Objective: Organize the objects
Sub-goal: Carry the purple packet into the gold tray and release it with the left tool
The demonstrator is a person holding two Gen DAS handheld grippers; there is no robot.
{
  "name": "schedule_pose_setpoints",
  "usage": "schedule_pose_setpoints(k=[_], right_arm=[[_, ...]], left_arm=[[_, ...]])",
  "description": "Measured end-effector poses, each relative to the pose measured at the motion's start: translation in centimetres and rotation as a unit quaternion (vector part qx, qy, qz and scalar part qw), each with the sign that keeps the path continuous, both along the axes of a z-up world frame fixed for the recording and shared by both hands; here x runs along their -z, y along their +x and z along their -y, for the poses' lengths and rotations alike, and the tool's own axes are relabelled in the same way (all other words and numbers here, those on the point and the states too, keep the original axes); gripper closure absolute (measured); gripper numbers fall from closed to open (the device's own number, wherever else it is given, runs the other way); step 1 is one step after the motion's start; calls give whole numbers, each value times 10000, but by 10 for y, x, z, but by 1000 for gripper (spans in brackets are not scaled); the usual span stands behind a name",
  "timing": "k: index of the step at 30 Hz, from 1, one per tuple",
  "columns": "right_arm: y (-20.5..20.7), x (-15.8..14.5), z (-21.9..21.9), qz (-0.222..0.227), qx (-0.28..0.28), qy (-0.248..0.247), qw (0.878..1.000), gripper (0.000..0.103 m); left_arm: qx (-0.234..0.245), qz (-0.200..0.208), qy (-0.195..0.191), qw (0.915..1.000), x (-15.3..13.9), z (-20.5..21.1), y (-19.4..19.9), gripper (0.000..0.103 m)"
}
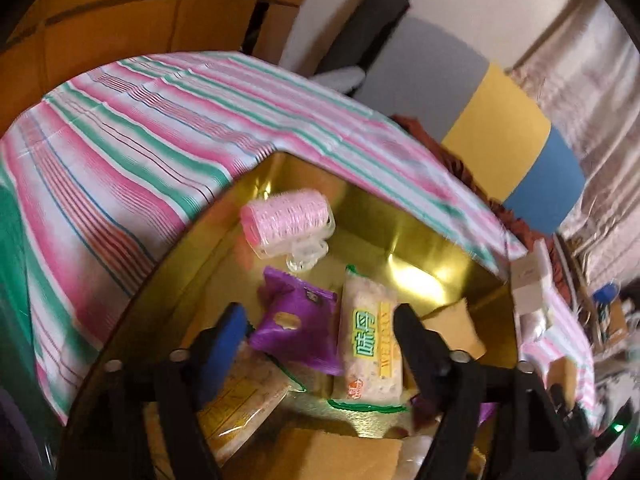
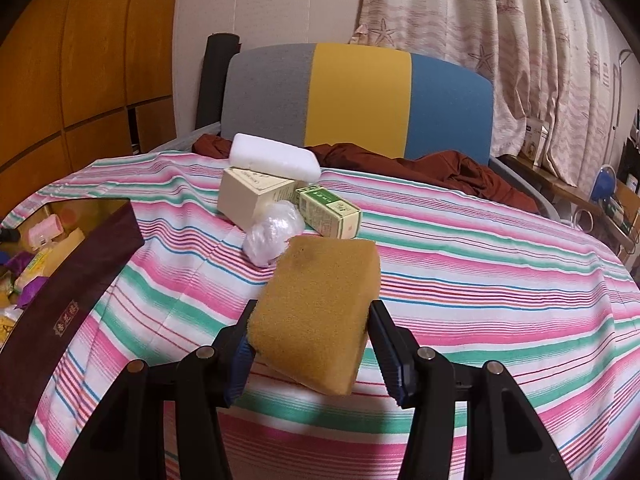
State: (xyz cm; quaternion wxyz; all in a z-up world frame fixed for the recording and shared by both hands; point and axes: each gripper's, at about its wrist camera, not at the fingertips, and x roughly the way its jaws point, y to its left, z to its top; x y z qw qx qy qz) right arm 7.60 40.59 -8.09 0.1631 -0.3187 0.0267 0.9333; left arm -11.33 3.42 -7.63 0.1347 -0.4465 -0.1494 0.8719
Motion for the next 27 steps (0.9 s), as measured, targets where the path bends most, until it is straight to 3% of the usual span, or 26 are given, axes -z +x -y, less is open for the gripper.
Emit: schedule_pose_setpoints(k=[3,6,10,18,23,27], right_arm=[[1,-2,4,19,-79,-80,9999,49],[5,-6,10,-8,-225,-303,9993,49],[6,-9,23,-63,-400,-693,9968,49],[-11,-43,62,-360,-951,-1324,9860,49],[-45,-69,100,-387,-1512,-1212,9803,49],[-81,-72,128,-125,-1782,-786,9808,49]], left_arm=[[-86,-197,-3,9998,-11,7,12,16],[-152,-553,-332,9978,-22,10,30,2],[-95,-1025,-662,9925,-32,13,57,0],[64,-976,-687,9928,-30,11,69,0],[118,-961,-649,9932,-31,7,73,0],[76,-966,-604,9935,-34,9,76,0]])
